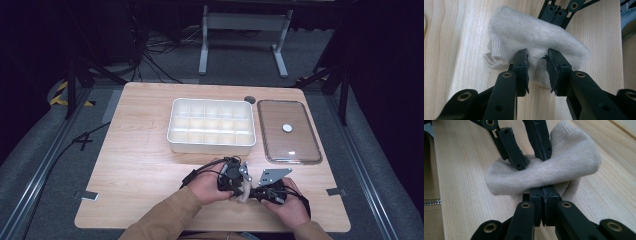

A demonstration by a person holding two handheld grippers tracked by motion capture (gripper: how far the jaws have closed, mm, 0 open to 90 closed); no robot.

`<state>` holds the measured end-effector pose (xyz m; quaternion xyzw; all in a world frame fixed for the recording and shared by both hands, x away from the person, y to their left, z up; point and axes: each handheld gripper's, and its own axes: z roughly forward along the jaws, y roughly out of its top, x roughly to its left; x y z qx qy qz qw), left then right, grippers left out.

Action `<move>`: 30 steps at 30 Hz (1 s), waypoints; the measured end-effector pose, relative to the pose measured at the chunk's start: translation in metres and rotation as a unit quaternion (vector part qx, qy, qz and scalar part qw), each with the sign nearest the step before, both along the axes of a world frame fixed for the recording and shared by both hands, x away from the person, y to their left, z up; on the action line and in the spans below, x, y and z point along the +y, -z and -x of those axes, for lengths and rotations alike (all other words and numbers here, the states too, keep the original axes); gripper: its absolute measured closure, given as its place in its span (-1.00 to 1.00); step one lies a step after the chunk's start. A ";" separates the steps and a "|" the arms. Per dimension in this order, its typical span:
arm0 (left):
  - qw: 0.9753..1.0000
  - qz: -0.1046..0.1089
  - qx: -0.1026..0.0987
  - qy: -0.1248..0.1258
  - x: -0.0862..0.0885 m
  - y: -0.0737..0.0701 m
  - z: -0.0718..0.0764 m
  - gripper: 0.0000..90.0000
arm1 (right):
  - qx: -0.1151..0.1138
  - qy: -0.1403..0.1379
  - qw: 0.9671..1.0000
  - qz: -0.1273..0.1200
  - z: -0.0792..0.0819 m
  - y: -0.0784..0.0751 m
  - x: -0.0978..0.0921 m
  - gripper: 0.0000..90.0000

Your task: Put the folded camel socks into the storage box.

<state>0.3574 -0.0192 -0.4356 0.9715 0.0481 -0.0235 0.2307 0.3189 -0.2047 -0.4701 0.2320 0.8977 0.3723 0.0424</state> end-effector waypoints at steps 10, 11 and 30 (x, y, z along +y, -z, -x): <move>1.000 -0.001 -0.002 -0.004 -0.001 0.000 0.000 0.56 | -0.005 0.016 1.000 0.022 0.004 -0.026 -0.013 0.91; 1.000 -0.003 -0.003 -0.005 -0.001 -0.001 0.000 0.56 | -0.006 0.017 1.000 0.018 0.004 -0.027 -0.014 0.91; 0.999 0.011 0.004 -0.034 0.000 0.001 0.003 0.56 | -0.019 0.019 0.999 -0.016 0.003 -0.030 0.004 0.90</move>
